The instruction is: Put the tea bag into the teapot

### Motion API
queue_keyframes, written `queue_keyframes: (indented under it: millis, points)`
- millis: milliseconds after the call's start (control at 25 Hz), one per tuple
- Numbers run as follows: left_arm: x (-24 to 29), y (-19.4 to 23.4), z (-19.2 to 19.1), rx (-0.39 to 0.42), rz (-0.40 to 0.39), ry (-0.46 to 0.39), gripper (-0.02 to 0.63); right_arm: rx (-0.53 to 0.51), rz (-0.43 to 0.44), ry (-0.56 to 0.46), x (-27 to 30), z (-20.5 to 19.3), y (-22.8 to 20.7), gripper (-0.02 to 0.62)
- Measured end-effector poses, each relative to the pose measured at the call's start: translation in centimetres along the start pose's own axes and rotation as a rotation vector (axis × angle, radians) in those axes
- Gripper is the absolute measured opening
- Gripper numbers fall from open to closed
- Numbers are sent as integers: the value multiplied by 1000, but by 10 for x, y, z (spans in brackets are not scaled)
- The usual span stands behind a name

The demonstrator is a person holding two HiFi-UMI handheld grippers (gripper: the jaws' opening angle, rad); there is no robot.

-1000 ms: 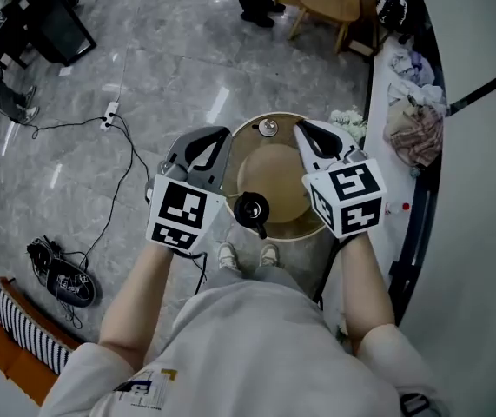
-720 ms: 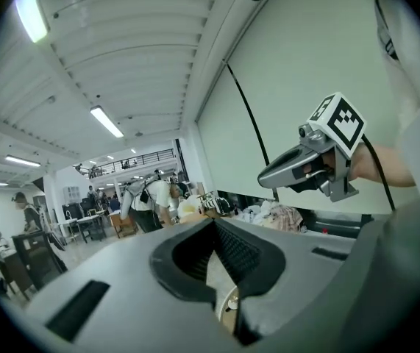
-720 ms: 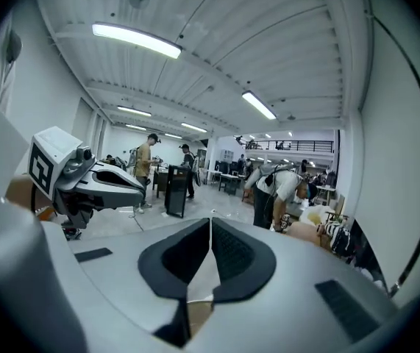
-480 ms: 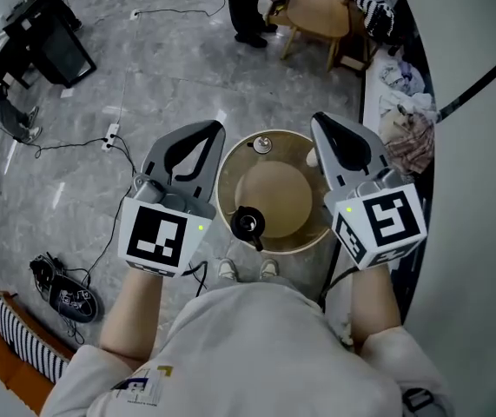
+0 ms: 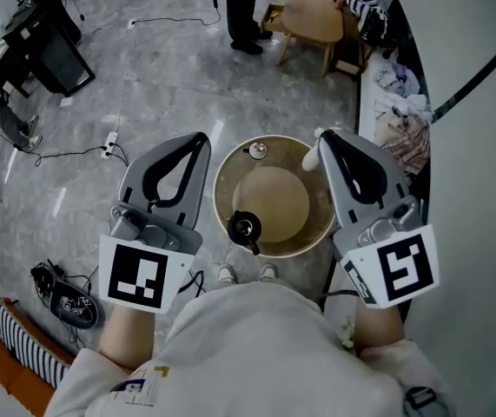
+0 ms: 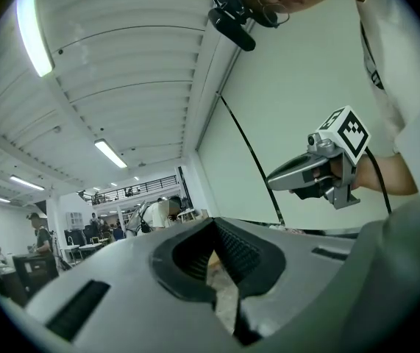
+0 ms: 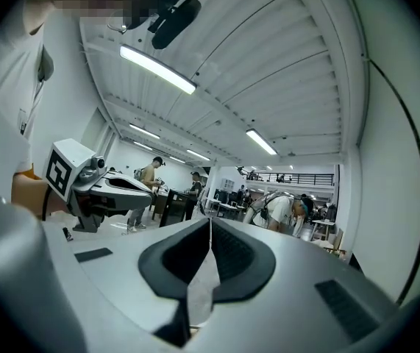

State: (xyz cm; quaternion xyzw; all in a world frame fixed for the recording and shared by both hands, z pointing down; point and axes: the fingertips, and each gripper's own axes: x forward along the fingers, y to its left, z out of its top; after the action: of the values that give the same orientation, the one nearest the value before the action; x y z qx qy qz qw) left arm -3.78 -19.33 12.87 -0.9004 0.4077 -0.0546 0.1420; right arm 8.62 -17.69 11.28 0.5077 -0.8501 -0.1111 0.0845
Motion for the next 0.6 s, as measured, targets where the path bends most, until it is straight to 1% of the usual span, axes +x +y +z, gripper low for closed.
queue_keyframes:
  millis: [120, 360, 480, 600]
  points:
    - [-6, -2, 4, -10, -3, -1, 8, -5, 7, 2, -6, 3, 4, 14]
    - [-16, -11, 3, 21, 14, 23, 8, 4, 23, 19, -15, -6, 6, 14]
    - [-23, -16, -6, 28, 7, 47, 8, 18, 34, 44, -18, -18, 10, 12]
    - [-26, -19, -17, 3, 13, 69, 8, 30, 54, 70, -21, -31, 16, 12]
